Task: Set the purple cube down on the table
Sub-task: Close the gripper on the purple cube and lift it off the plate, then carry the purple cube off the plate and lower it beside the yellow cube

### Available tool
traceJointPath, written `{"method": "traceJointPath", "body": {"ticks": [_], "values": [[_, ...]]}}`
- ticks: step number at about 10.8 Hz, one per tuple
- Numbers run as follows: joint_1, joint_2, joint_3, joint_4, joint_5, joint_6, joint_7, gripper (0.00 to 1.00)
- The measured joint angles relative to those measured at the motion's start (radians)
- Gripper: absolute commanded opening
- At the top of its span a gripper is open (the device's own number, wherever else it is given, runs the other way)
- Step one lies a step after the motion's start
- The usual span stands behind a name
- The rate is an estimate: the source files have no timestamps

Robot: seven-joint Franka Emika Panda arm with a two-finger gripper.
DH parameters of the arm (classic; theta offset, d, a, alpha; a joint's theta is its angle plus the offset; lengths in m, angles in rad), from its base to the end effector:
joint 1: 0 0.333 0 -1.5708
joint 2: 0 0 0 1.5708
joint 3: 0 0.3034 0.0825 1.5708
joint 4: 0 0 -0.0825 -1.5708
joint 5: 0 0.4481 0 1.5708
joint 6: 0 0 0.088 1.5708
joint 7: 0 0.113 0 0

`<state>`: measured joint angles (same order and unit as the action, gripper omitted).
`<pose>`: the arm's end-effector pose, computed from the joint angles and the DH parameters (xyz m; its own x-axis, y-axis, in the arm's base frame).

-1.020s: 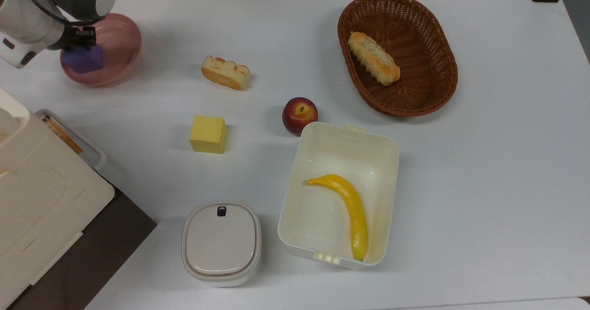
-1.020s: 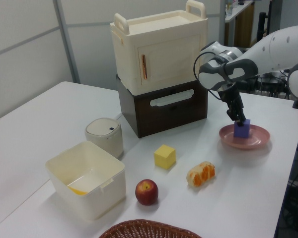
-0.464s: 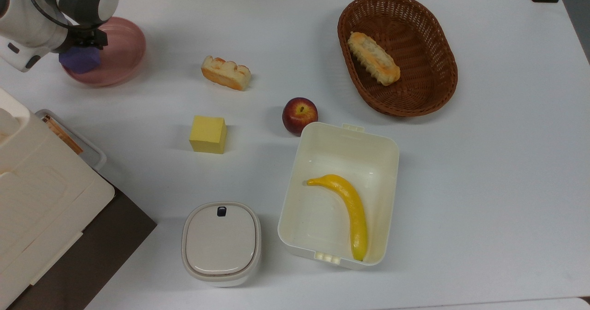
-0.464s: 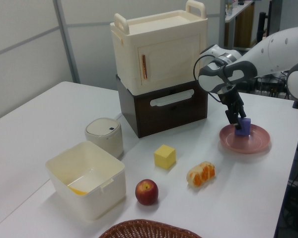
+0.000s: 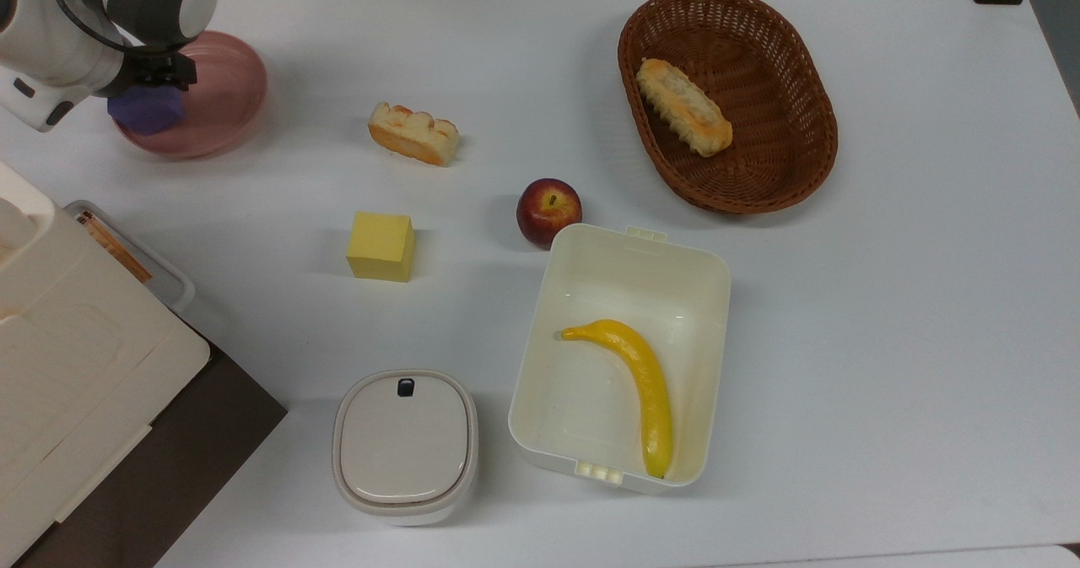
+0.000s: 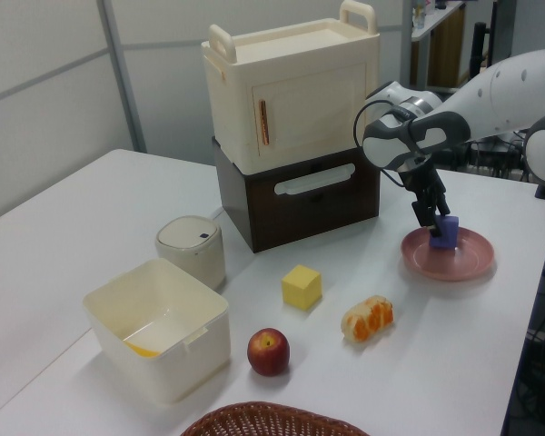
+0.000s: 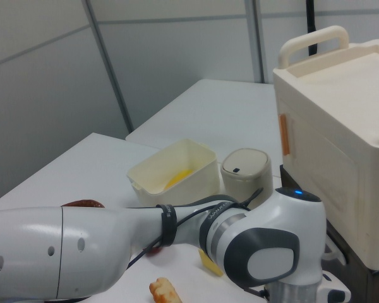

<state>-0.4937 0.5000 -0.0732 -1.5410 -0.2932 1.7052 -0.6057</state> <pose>0.5800 -0.3975 0.3002 0.8913 0.1059 -0.4410 0.1417 -0.9887 0.0488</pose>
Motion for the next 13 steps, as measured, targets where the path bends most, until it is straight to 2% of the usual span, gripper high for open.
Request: {"method": "traceJointPath", "body": {"ticks": [5,11,12,13], "values": [[0.003,-0.028,0.010,0.008,0.000,-0.007,0.001,1.00],[0.003,-0.012,0.011,-0.022,0.000,-0.008,0.001,1.00],[0.003,-0.007,0.011,-0.024,0.000,-0.008,0.001,0.83],[0.003,-0.003,0.012,-0.024,0.000,-0.008,0.001,0.59]]}}
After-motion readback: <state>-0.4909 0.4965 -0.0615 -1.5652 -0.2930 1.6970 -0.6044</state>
